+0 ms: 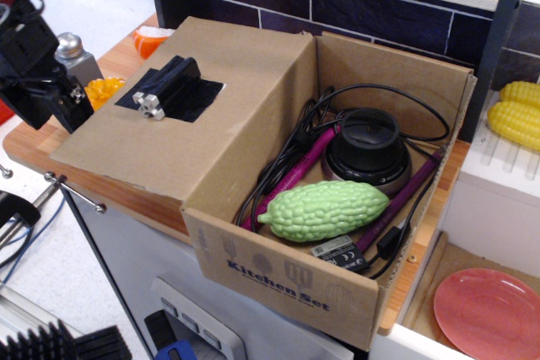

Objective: Close brown1fbox flap

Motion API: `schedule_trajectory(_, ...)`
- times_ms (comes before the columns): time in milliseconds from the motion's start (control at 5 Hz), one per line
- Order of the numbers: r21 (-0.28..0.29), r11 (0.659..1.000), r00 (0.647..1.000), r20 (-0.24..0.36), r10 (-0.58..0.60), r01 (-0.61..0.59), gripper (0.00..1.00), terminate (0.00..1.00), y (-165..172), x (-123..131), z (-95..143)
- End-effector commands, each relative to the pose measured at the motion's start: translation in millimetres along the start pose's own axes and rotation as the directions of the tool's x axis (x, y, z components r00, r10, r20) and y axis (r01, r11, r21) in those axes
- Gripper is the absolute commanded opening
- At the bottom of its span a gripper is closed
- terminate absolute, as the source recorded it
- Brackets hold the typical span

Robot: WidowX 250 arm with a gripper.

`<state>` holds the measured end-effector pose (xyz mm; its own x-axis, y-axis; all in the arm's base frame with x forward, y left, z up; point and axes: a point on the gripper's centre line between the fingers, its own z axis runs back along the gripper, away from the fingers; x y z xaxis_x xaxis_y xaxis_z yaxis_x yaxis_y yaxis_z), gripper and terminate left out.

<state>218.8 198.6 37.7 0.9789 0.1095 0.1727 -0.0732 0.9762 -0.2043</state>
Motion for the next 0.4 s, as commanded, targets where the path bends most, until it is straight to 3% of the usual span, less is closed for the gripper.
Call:
schedule_trajectory(0,-0.17,0.984,0.997,0.032,0.068,-0.061,1.0,0.0,-7.3,11.9,12.0)
schedule_trajectory(200,-0.205,0.976,0.996,0.022,0.086,-0.079,1.0,0.0,-12.7,13.5,17.5)
